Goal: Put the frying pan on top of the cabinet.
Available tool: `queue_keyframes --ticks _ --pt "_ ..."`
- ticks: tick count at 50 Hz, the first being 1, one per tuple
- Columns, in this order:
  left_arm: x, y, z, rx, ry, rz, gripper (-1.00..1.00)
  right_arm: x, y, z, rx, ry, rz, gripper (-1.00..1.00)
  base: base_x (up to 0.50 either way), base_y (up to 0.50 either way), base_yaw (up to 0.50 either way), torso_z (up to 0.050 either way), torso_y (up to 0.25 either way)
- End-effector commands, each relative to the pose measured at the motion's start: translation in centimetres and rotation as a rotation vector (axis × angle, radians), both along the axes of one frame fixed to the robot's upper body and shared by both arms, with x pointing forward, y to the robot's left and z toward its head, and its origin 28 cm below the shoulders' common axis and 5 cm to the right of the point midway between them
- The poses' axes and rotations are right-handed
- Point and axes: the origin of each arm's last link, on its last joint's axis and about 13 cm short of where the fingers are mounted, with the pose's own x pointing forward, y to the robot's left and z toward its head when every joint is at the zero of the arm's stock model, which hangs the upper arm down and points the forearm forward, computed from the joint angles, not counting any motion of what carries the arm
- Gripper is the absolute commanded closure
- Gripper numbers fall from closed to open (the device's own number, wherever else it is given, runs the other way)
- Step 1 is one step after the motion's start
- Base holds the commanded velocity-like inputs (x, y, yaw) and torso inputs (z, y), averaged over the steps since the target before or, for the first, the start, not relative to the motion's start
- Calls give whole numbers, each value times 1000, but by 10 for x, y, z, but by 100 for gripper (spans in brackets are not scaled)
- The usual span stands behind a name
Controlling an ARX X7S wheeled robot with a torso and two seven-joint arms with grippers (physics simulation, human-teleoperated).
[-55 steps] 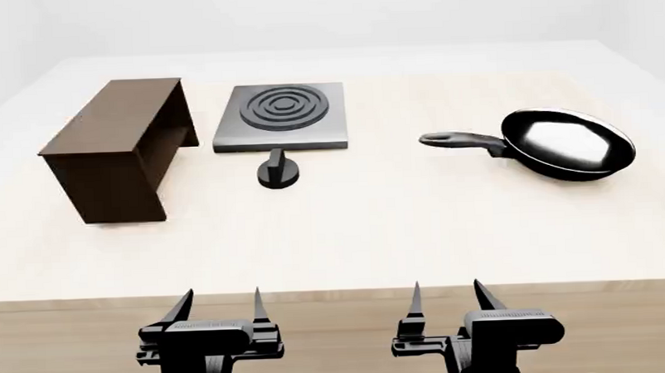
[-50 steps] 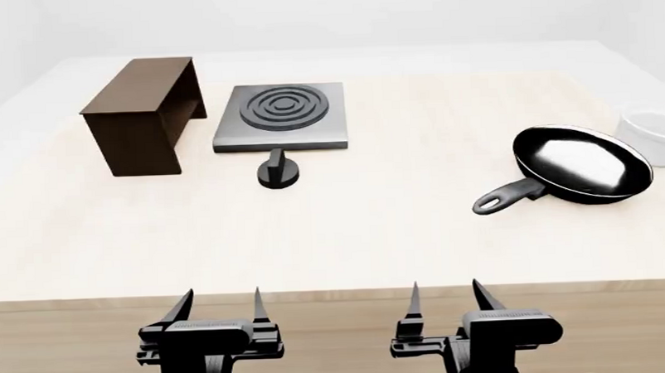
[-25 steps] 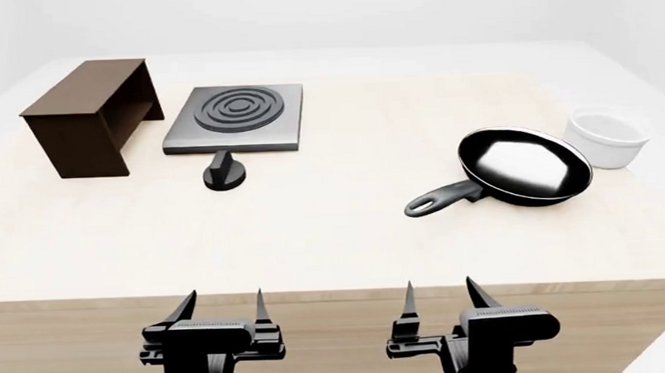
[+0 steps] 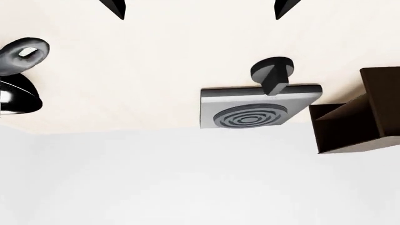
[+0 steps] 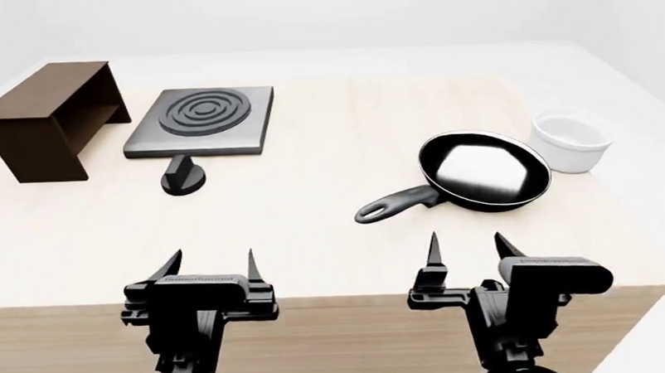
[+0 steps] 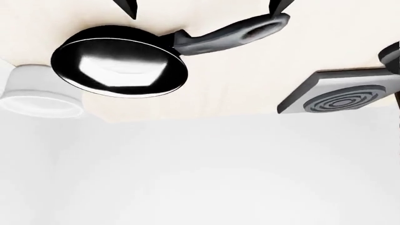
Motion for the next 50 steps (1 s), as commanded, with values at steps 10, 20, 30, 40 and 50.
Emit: queue_keyframes --ticks 10,20,30,40,50 --pt "4 4 38 58 -31 38 -100 -7 -4 49 -26 -86 -12 -100 500 0 0 0 0" --pt "2 4 36 65 -29 28 -100 -8 -3 45 -29 -77 -13 -100 500 0 0 0 0" --pt "3 4 34 71 -27 27 -100 -7 -4 44 -25 -83 -21 -100 500 0 0 0 0" --pt "4 4 33 73 -25 27 -100 -7 -4 44 -27 -86 -24 -100 500 0 0 0 2" --pt "4 4 33 73 -23 28 -100 -21 -8 75 -41 -273 -31 -100 200 0 0 0 0"
